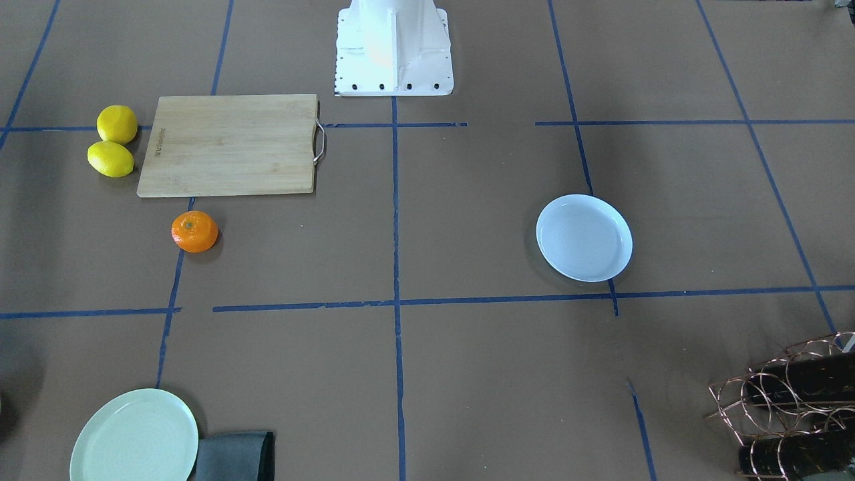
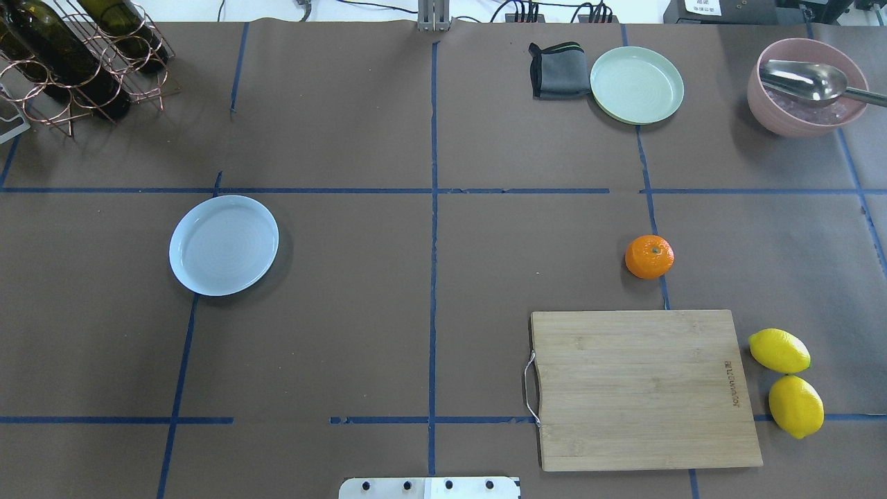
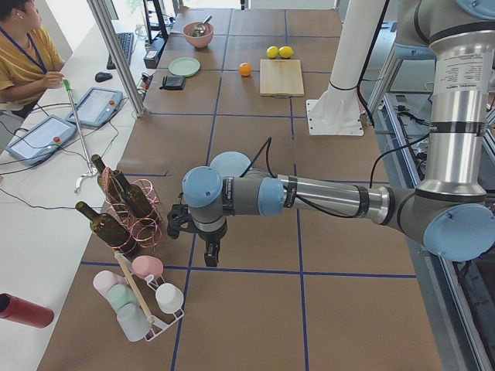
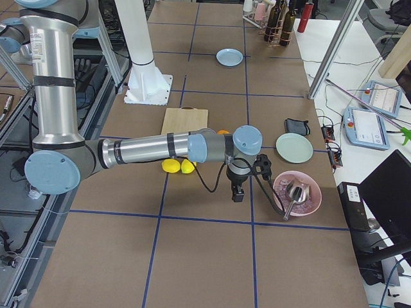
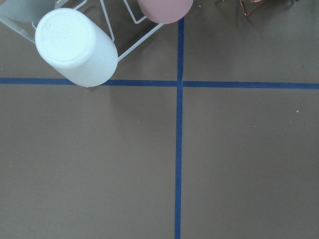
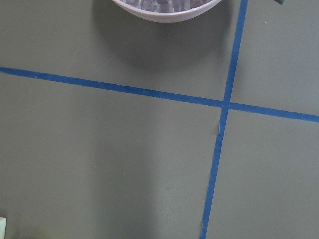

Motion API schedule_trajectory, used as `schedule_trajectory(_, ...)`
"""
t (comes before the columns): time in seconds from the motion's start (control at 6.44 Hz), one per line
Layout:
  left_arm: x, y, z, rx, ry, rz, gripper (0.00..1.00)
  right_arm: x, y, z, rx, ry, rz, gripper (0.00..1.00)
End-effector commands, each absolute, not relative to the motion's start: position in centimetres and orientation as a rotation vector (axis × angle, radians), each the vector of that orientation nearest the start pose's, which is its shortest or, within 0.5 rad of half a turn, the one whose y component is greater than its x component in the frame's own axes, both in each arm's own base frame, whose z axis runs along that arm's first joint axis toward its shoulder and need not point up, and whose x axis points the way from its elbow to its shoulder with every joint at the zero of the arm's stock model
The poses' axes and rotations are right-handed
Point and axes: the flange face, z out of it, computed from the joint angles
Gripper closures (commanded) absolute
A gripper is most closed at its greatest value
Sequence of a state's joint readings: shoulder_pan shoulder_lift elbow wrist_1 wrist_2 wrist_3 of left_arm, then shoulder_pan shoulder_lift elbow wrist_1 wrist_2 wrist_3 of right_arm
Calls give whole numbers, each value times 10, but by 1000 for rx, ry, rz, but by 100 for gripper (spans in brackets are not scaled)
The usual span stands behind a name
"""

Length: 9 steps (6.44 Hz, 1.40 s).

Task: Pick orange to plate
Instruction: 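Reach the left gripper to the light blue plate's rim and grasp it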

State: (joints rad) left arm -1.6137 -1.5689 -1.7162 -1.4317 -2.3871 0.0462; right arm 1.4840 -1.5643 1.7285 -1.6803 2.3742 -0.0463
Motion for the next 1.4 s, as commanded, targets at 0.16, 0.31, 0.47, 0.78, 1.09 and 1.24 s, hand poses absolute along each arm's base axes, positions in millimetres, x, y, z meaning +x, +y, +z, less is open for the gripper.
schedule_trajectory(0.16,-80,-492,589,55,818,13,0,19,-498,587,39,-799,-153,0)
schedule_trajectory(0.31,-79,-494,585,69,818,27,0,18,-499,586,39,-799,-154,0)
schedule_trajectory(0.47,-75,-498,581,76,815,43,0,18,-497,589,36,-801,-154,0)
schedule_trajectory(0.78,-44,-503,577,62,820,107,0,18,-497,585,46,-801,-165,0)
schedule_trajectory(1.09,19,-510,553,131,1015,254,0,12,-498,582,47,-803,-176,0)
schedule_trajectory(1.24,89,-506,541,89,1048,285,0,7,-498,578,48,-805,-184,0)
